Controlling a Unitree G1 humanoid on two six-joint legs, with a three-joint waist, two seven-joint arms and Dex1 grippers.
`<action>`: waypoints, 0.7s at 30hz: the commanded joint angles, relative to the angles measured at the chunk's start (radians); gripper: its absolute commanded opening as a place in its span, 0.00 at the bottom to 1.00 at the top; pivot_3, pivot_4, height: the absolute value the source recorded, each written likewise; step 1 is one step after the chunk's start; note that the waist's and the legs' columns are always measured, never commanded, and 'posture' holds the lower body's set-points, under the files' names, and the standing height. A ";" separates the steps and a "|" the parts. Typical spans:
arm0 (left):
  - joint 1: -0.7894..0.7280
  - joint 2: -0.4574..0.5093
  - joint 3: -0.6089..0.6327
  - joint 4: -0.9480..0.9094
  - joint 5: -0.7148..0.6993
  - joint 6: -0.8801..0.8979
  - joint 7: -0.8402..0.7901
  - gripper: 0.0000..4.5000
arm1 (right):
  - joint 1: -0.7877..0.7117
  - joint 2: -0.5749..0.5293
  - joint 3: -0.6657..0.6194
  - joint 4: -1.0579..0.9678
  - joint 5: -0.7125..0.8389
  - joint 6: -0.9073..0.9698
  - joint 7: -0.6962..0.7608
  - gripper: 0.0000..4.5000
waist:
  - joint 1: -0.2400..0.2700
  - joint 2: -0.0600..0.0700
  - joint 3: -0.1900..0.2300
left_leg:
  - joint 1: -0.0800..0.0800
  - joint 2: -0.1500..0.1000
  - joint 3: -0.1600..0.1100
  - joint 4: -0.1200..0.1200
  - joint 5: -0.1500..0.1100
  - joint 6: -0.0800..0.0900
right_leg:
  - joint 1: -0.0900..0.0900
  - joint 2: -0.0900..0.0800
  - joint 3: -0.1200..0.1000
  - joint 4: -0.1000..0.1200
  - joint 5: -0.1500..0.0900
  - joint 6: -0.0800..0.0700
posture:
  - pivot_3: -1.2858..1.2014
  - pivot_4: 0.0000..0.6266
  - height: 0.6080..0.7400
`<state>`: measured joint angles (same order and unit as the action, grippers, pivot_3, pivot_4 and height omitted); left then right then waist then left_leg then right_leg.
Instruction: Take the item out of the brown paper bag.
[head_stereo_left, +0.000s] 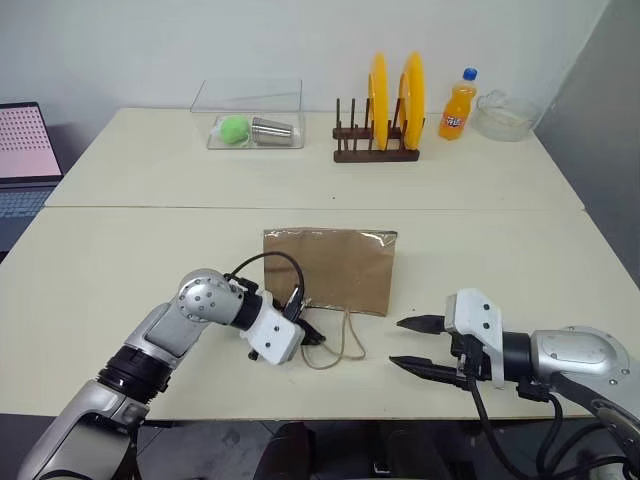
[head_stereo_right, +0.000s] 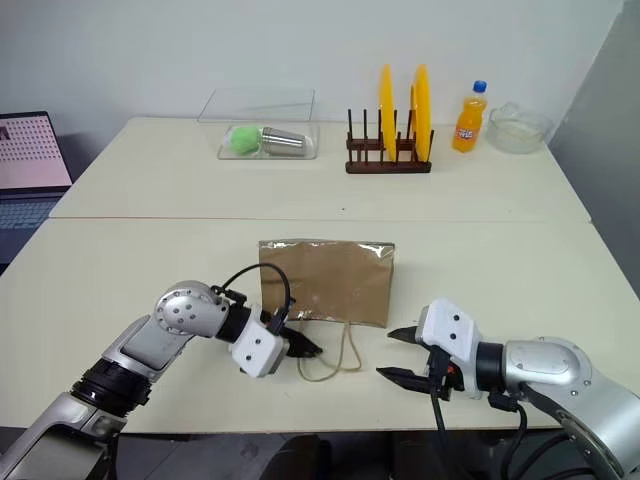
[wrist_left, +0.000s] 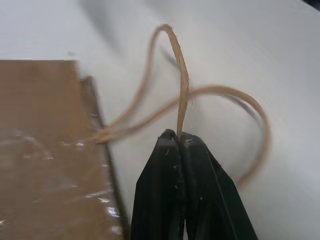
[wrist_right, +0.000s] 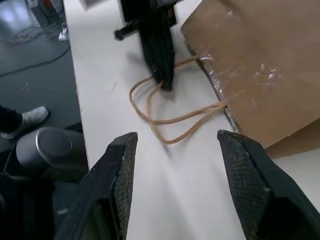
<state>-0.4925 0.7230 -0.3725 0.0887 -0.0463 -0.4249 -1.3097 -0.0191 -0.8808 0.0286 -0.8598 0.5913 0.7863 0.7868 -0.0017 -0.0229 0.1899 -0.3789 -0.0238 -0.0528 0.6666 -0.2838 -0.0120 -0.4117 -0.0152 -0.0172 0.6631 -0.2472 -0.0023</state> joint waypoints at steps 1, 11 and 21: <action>-0.041 -0.023 0.082 -0.057 -0.099 0.174 0.049 0.01 | -0.002 -0.046 0.031 -0.034 -0.052 -0.086 0.059 0.60 | 0.000 0.000 0.000 | 0.000 0.000 0.000 0.000 0.000 0.000 | 0.001 0.000 0.000 0.000 0.000 0.000 | 0.52 0.24 1.00; -0.092 -0.054 0.135 -0.080 -0.134 0.342 0.087 0.01 | -0.204 0.003 0.333 0.134 -0.324 -0.270 0.125 0.60 | -0.004 0.000 0.000 | 0.002 0.000 0.000 0.000 0.000 0.000 | 0.001 0.001 0.001 0.000 0.001 0.001 | 0.52 0.24 1.00; -0.117 -0.065 0.138 -0.094 -0.125 0.376 0.088 0.01 | -0.413 0.212 0.588 0.410 -0.609 -0.441 0.144 0.60 | -0.003 -0.001 0.000 | 0.002 0.000 0.000 0.001 0.000 0.000 | 0.001 0.001 0.002 0.000 0.001 0.001 | 0.52 0.24 1.00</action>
<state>-0.5894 0.6590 -0.2643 0.0304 -0.1587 -0.0500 -1.2302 -0.4155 -0.6827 0.6052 -0.4557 0.0099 0.3771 0.9243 -0.0047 -0.0239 0.1895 -0.3772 -0.0236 -0.0524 0.6673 -0.2836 -0.0124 -0.4109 -0.0142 -0.0153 0.6635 -0.2465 -0.0017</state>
